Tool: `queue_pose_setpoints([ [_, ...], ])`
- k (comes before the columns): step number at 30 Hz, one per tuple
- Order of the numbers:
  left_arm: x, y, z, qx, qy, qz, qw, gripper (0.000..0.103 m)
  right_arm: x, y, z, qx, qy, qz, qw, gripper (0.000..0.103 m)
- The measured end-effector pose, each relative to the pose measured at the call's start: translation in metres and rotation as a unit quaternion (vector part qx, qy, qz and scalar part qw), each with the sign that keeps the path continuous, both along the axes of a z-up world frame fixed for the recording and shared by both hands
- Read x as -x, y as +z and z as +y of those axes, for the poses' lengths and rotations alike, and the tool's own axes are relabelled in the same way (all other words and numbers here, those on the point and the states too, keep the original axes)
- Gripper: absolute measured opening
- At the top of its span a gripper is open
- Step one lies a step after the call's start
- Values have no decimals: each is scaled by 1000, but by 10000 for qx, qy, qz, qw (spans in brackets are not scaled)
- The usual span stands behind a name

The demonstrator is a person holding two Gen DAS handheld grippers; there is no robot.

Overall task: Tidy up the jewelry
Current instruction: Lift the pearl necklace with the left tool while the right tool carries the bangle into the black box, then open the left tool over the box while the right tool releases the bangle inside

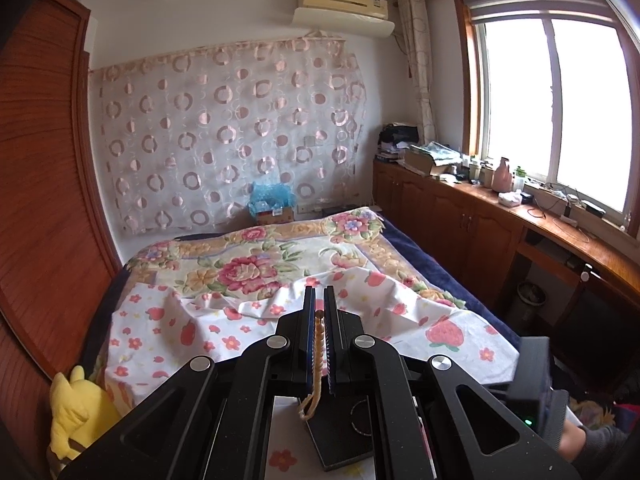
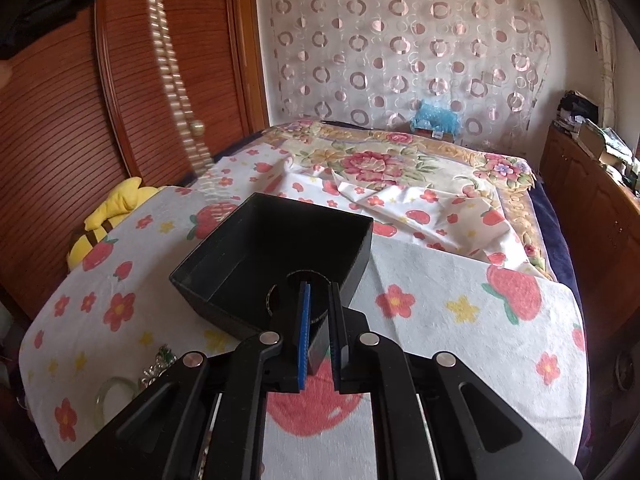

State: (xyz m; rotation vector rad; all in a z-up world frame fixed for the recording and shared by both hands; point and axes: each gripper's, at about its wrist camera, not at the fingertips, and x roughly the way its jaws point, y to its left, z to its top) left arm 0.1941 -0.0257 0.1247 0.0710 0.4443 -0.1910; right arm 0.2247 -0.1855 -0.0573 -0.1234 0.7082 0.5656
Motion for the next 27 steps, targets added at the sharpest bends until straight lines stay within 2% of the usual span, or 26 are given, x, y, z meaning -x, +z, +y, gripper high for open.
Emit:
queue_pose_setpoints([
  [8,-17,-10,-1,60,138,126,9998,4,6,4,-11,-52,12,-62,10000,10],
  [12,-22,-17,-1,-35,209,160,9996,4,6,4,-12,-58,17,-59,10000,10],
  [21,-42,-58,2,-94,323,658,9973,4,15,-2,-18,-26,-4,-43,10000,10],
  [27,-26,-93,12,-12,254,959,9951,5,37,-9,-23,23,-29,-73,10000,10],
])
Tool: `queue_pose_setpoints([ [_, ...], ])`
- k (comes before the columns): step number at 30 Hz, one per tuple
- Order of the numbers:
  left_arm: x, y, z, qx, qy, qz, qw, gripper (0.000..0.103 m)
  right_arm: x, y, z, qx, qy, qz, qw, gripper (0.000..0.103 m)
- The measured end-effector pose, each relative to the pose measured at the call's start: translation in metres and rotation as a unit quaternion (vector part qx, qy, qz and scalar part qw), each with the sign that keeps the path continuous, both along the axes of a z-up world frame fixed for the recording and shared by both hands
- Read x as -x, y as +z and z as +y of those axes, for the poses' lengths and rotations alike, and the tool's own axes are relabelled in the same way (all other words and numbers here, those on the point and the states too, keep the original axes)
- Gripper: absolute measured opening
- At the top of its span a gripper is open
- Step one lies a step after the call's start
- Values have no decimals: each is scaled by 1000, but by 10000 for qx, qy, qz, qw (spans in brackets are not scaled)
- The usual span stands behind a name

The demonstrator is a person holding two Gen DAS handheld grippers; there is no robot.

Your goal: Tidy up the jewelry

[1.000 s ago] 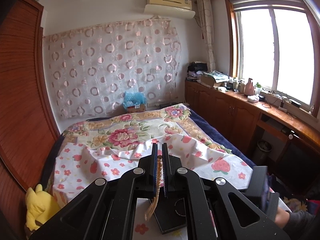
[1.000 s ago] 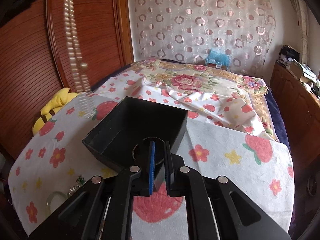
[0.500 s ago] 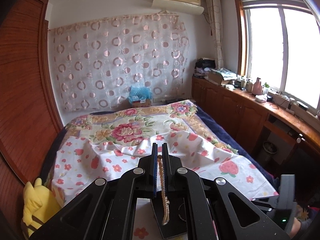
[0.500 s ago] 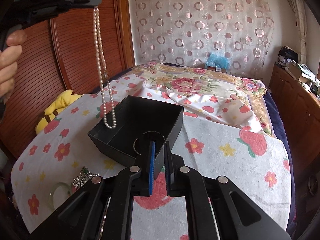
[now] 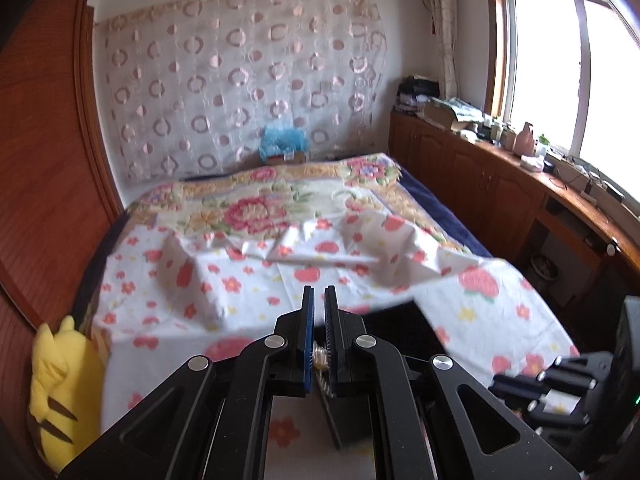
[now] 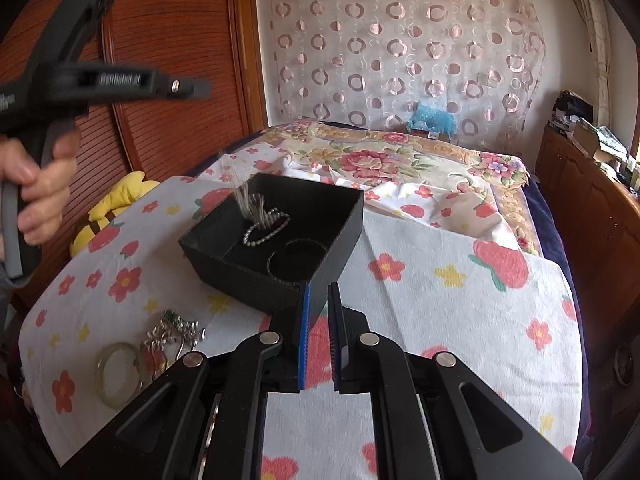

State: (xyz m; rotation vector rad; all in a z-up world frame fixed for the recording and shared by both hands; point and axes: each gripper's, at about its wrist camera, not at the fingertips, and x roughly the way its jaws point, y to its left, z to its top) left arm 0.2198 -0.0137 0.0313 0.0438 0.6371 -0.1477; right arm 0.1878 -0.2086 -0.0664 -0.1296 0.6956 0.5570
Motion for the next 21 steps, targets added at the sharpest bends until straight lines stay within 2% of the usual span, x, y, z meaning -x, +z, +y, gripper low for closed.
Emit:
queue_pose_setpoints([
  [4,27,-27,7,25,-76,136,9999,16,15,-3,0,-26,26,26,10000,10],
  [7,44,-43,10,-51,-115,229,9997,16,27,-7,1,17,51,41,10000,10],
  [10,63,-60,17,40,-185,397,9990,16,38,-10,5,50,93,96,9999,10],
  [15,85,-78,24,160,-276,581,9978,17,52,-15,8,32,147,186,9997,22],
  [21,90,-103,19,199,-405,878,9951,18,57,-20,12,106,148,255,9995,22],
])
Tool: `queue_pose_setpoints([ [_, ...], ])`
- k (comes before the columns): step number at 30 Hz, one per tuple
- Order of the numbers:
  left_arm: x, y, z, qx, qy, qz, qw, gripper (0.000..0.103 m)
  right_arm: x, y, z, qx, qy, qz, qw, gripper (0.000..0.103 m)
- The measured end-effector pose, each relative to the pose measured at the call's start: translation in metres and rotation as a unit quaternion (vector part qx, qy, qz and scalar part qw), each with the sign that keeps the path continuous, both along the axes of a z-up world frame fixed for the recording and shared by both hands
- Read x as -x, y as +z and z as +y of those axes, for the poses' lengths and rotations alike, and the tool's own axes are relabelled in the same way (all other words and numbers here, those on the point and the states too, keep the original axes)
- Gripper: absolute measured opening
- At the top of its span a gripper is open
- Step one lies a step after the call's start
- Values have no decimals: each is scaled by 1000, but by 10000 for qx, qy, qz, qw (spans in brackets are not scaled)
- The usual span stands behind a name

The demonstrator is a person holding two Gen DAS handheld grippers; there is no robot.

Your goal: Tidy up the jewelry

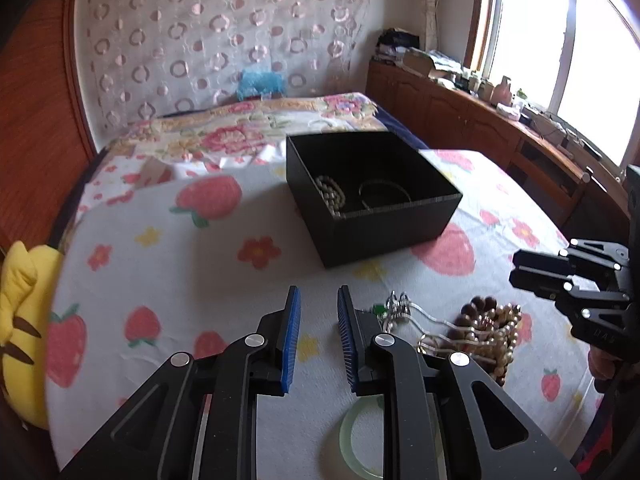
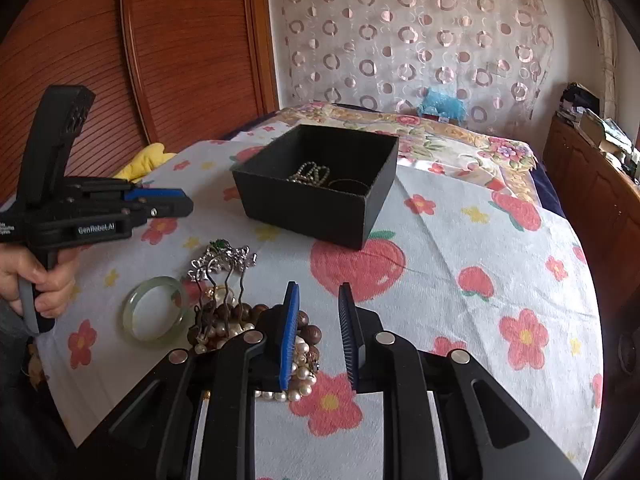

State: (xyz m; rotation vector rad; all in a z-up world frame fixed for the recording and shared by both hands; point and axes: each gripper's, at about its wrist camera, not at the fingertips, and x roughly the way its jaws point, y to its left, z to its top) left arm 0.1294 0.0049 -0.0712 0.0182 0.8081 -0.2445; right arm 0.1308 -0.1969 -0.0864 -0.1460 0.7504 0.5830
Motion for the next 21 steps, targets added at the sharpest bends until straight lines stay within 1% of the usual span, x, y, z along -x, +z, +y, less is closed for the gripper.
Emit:
queue_pose_setpoints([
  [3,-3,-7,-2,95,-20,83,9999,25,1,-3,-1,-24,-32,46,10000,22],
  [7,-6,-11,-12,105,-199,105,9997,26,1,-5,-3,-41,-48,102,9999,22],
  [10,-13,-17,-18,163,-331,253,9990,31,2,-6,-4,-42,-53,116,9999,22],
  [14,-22,-24,-21,170,-391,373,9984,31,3,-8,-6,-57,-56,137,9999,22],
  [17,-22,-25,-23,169,-467,386,9980,31,4,-9,-7,-70,-58,171,9998,22],
  [18,-22,-25,-24,173,-487,386,9979,31,4,-10,-8,-67,-57,180,9998,22],
  [19,-23,-25,-24,187,-519,388,9977,29,5,-11,-8,-61,-51,189,9998,22],
  [20,-23,-25,-24,210,-549,393,9975,25,5,-11,-8,-60,-46,193,9998,22],
  [21,-22,-25,-24,269,-605,419,9969,18,6,-11,-8,-58,-41,198,9998,22],
])
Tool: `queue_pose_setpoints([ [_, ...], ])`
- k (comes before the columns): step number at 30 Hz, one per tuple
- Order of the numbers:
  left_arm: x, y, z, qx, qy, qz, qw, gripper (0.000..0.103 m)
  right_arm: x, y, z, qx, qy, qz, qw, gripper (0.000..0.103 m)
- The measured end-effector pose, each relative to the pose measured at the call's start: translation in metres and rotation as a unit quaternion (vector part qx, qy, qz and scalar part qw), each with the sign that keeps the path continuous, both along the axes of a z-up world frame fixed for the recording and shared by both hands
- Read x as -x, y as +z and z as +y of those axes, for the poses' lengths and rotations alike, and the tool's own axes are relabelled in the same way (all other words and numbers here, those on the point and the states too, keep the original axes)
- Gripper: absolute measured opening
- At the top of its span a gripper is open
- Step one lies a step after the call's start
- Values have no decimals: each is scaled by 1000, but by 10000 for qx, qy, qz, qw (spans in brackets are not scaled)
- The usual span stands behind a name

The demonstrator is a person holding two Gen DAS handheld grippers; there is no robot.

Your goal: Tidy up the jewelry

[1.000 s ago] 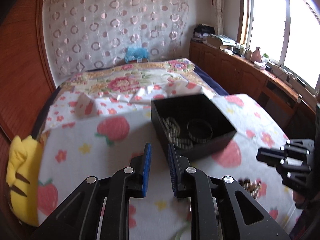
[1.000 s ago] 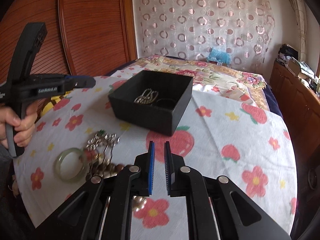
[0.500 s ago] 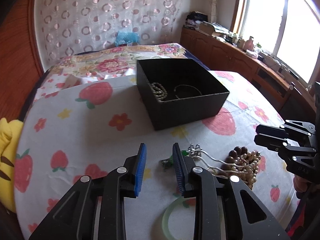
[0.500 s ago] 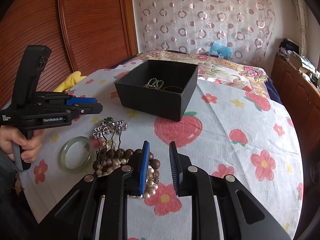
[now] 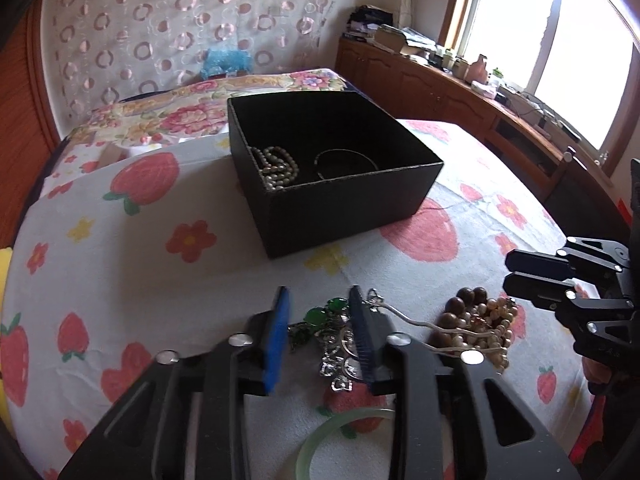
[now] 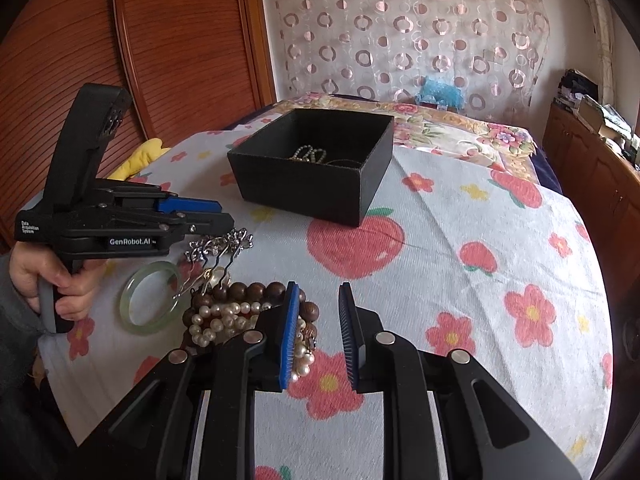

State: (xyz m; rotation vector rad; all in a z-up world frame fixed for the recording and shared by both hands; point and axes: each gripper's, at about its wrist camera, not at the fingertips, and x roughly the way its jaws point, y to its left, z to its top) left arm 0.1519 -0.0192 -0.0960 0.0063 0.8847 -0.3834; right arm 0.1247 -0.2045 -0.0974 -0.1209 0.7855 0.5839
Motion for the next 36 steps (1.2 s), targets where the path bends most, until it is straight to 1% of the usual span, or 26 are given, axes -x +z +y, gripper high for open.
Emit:
queue_pose_setpoints([
  [1,1,0,-1,18,-26,-1,10000,13,1,0,0,4,5,5,10000,22],
  [4,3,4,-2,30,-100,-58,9999,12,1,-2,-1,5,1,17,10000,22],
  [9,10,13,6,181,-72,-122,9997,12,1,-4,-1,17,-11,42,10000,22],
  [12,12,16,12,186,5,-159,9997,12,1,-5,-2,20,-13,50,10000,22],
  [17,21,32,23,363,99,-353,9987,12,2,-5,-2,21,-9,52,10000,22],
  [23,29,50,24,425,141,-538,9975,12,1,-5,-2,20,-17,48,10000,22],
  [36,45,85,21,624,41,-912,9939,12,2,-5,-2,15,-24,43,10000,22],
])
